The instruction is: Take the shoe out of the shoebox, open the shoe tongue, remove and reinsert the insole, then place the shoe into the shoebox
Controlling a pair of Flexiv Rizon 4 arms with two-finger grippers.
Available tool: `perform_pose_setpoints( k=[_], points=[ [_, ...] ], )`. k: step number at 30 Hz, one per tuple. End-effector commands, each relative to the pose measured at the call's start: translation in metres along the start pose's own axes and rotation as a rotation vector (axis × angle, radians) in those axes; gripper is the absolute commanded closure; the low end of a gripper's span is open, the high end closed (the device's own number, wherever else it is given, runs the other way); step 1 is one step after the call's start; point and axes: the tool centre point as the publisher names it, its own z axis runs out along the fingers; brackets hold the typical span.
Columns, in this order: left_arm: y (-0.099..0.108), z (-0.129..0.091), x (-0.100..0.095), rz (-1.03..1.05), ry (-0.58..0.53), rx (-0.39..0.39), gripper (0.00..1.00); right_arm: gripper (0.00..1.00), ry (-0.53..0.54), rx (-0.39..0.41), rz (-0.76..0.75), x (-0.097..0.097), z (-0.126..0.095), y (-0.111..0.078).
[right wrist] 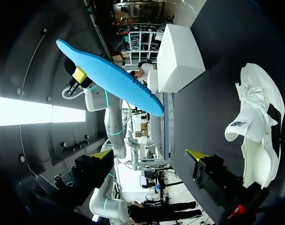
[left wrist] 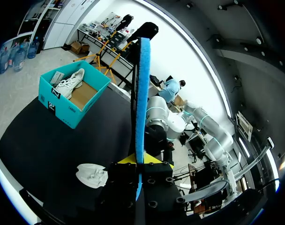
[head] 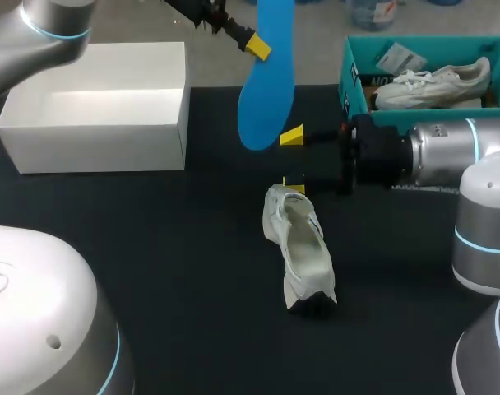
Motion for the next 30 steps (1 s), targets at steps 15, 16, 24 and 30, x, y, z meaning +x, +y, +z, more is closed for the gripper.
perform_pose_setpoints(
  k=[15, 16, 24, 30],
  points=[
    [0.000, 0.000, 0.000, 0.001, 0.001, -0.001, 1.00, 0.00, -0.002, -0.003, 0.001, 0.000, 0.001, -0.001],
    [0.000, 0.000, 0.000, 0.001, 0.001, -0.001, 1.00, 0.00, -0.002, -0.003, 0.001, 0.000, 0.001, -0.001],
    [0.020, -0.021, 0.009, 0.177, -0.103, 0.129, 1.00, 0.00, -0.002, -0.003, 0.001, 0.000, 0.001, -0.001],
    [0.043, -0.033, 0.011, 0.313, -0.168, 0.198, 1.00, 0.00, -0.002, -0.003, 0.001, 0.000, 0.001, -0.001]
  ],
)
